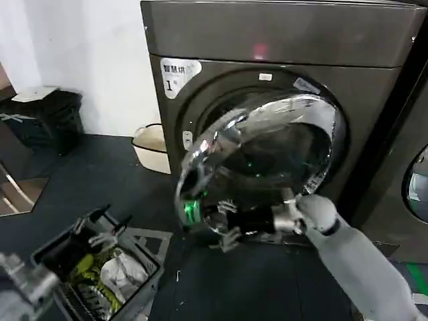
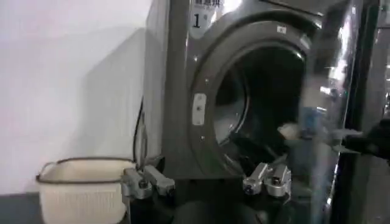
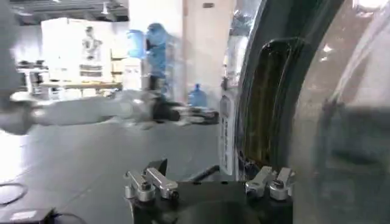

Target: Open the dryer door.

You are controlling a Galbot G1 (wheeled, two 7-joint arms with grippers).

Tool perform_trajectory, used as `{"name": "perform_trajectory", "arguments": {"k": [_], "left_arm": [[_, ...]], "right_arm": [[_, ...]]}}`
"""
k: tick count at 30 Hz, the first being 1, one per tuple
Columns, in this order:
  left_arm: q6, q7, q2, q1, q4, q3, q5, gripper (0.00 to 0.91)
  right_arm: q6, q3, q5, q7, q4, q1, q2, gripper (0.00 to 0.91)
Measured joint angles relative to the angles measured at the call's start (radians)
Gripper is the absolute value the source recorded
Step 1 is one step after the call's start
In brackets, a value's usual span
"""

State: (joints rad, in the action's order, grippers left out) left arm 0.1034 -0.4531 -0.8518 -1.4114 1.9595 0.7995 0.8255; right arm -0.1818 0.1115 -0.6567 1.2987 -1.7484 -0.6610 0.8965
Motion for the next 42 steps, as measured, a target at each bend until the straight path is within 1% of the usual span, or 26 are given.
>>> {"name": "perform_trajectory", "arguments": {"k": [2,6,10,13,16,19,21,24,26,28,30,31,33,34,38,40,42], "left_arm": [[-0.005,-0.019,0.020,0.065,-0.047,-0.048,0.031,0.907],[-0.022,-0.097,0.039,0.189,-0.126,-0.150,0.057,0.907],[-0.038,-0.184,0.056,0.287,-0.181,-0.273,0.055,0.907],[-0.039,-0.226,0.050,0.362,-0.205,-0.381,0.057,0.907],[-0.036,-0.276,0.041,0.449,-0.207,-0.499,0.059,0.907],[-0.037,-0.301,0.025,0.543,-0.207,-0.621,0.061,0.907],[-0.043,-0.316,0.011,0.601,-0.212,-0.701,0.062,0.907],[-0.048,-0.337,-0.014,0.669,-0.223,-0.801,0.068,0.907],[-0.051,-0.354,-0.032,0.710,-0.233,-0.859,0.072,0.907],[-0.061,-0.354,-0.049,0.747,-0.244,-0.914,0.071,0.907],[-0.063,-0.350,-0.063,0.779,-0.249,-0.959,0.079,0.907],[-0.069,-0.349,-0.072,0.796,-0.251,-0.981,0.076,0.907],[-0.081,-0.336,-0.087,0.829,-0.251,-1.029,0.072,0.907],[-0.084,-0.328,-0.095,0.845,-0.251,-1.053,0.071,0.907],[-0.095,-0.289,-0.134,0.904,-0.241,-1.137,0.064,0.907],[-0.096,-0.277,-0.157,0.931,-0.243,-1.175,0.059,0.907],[-0.094,-0.253,-0.180,0.958,-0.254,-1.219,0.059,0.907]], "right_arm": [[0.024,0.047,-0.001,0.034,-0.037,-0.055,-0.025,0.907],[0.086,0.183,0.001,0.078,-0.109,-0.195,-0.062,0.907],[0.170,0.400,-0.022,0.089,-0.146,-0.372,-0.052,0.907],[0.216,0.605,-0.069,0.088,-0.144,-0.498,-0.023,0.907],[0.235,0.820,-0.124,0.087,-0.132,-0.614,0.021,0.907],[0.236,1.006,-0.140,0.078,-0.118,-0.702,0.063,0.907],[0.229,1.119,-0.120,0.051,-0.105,-0.751,0.097,0.907],[0.214,1.270,-0.075,-0.037,-0.091,-0.806,0.156,0.907],[0.200,1.352,-0.033,-0.130,-0.099,-0.835,0.192,0.907],[0.178,1.423,-0.014,-0.252,-0.121,-0.866,0.231,0.907],[0.180,1.482,0.024,-0.360,-0.146,-0.895,0.269,0.907],[0.170,1.509,0.042,-0.418,-0.161,-0.907,0.288,0.907],[0.132,1.561,0.051,-0.545,-0.187,-0.928,0.318,0.907],[0.104,1.590,0.050,-0.626,-0.201,-0.939,0.324,0.907],[0.020,1.694,0.057,-0.879,-0.209,-0.972,0.329,0.907],[-0.026,1.752,0.054,-0.982,-0.199,-0.987,0.316,0.907],[-0.052,1.813,0.054,-1.039,-0.181,-1.000,0.304,0.907]]}}
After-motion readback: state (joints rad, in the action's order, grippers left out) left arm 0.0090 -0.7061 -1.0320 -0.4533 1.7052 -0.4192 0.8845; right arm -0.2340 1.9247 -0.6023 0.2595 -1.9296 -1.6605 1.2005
